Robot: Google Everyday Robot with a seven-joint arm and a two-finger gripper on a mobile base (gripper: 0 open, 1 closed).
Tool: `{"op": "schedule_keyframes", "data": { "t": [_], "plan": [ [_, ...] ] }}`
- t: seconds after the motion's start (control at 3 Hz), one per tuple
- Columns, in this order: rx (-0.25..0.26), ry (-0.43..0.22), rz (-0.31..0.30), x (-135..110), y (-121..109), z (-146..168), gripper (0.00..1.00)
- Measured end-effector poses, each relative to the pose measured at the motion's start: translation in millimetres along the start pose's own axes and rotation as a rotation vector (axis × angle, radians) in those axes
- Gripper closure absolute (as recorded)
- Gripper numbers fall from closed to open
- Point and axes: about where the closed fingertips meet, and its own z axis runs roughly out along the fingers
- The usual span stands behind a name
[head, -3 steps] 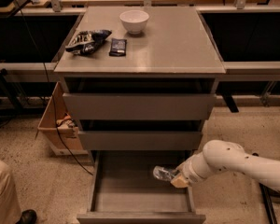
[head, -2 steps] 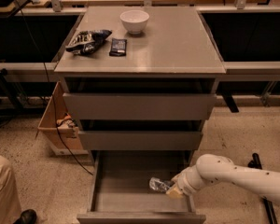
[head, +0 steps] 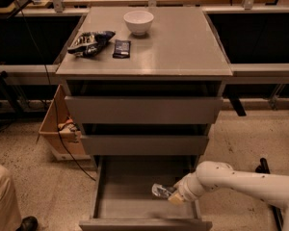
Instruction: Place redbull can into bottom drawer
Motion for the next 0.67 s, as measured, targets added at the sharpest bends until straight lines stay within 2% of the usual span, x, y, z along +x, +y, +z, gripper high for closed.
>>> {"op": "schedule_keyframes", "data": {
  "t": [0.33, 0.67],
  "plan": [
    [0.03, 0.025, 0.014, 0, -16, 40, 1.0],
    [0.058, 0.023, 0.051, 6, -42, 84, 1.0]
  ]
}}
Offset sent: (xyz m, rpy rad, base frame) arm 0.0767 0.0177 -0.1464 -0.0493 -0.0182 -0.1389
